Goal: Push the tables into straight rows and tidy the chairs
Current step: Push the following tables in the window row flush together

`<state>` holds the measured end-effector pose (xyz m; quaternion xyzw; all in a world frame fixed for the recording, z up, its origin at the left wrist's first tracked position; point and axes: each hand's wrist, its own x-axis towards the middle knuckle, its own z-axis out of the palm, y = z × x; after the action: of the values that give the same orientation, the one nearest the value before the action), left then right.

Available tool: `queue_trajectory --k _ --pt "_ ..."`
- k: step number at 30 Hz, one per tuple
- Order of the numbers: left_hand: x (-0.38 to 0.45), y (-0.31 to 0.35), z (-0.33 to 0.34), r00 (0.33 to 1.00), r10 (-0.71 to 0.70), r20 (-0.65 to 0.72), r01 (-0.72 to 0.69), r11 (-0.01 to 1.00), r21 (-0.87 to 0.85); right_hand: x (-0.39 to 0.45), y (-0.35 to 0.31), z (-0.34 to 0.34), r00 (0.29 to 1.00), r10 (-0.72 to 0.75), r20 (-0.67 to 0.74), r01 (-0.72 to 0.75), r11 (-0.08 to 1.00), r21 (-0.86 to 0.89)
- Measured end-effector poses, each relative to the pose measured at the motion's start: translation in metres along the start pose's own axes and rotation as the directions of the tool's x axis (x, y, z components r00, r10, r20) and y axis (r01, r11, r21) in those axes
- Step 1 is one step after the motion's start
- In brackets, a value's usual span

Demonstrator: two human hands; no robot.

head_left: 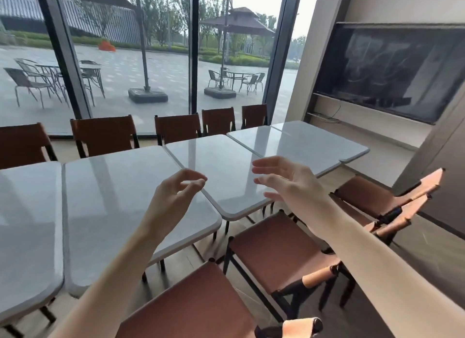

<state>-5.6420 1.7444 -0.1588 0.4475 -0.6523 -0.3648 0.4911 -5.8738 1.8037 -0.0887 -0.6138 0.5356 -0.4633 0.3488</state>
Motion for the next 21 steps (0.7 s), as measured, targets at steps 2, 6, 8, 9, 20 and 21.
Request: queue_trajectory --k 2,6,8,9,20,21 --pt "0.003 -0.013 -0.002 1.000 -0.023 0.007 0.023 1.000 -0.010 0.014 0.006 0.006 1.000 0.015 0.021 -0.015 1.000 -0.001" --pt "0.006 -0.038 -0.012 0.996 -0.089 -0.024 0.089 0.996 0.009 0.040 0.017 0.022 0.996 0.029 0.081 -0.028 0.999 -0.016" --pt "0.007 -0.049 -0.018 0.990 -0.131 -0.052 0.132 0.991 0.017 0.051 0.023 0.030 0.993 0.033 0.116 -0.031 0.999 -0.018" --pt "0.007 -0.054 -0.020 0.986 -0.153 -0.065 0.154 0.988 0.015 0.057 0.026 0.034 0.991 0.035 0.133 -0.033 0.999 -0.018" --pt "0.003 -0.115 -0.015 0.897 -0.380 -0.226 0.408 0.909 0.090 0.120 0.090 0.056 0.939 0.097 0.329 -0.106 0.994 0.012" --pt "0.003 -0.122 -0.012 0.881 -0.403 -0.248 0.435 0.896 0.089 0.129 0.099 0.056 0.934 0.101 0.343 -0.116 0.993 0.022"
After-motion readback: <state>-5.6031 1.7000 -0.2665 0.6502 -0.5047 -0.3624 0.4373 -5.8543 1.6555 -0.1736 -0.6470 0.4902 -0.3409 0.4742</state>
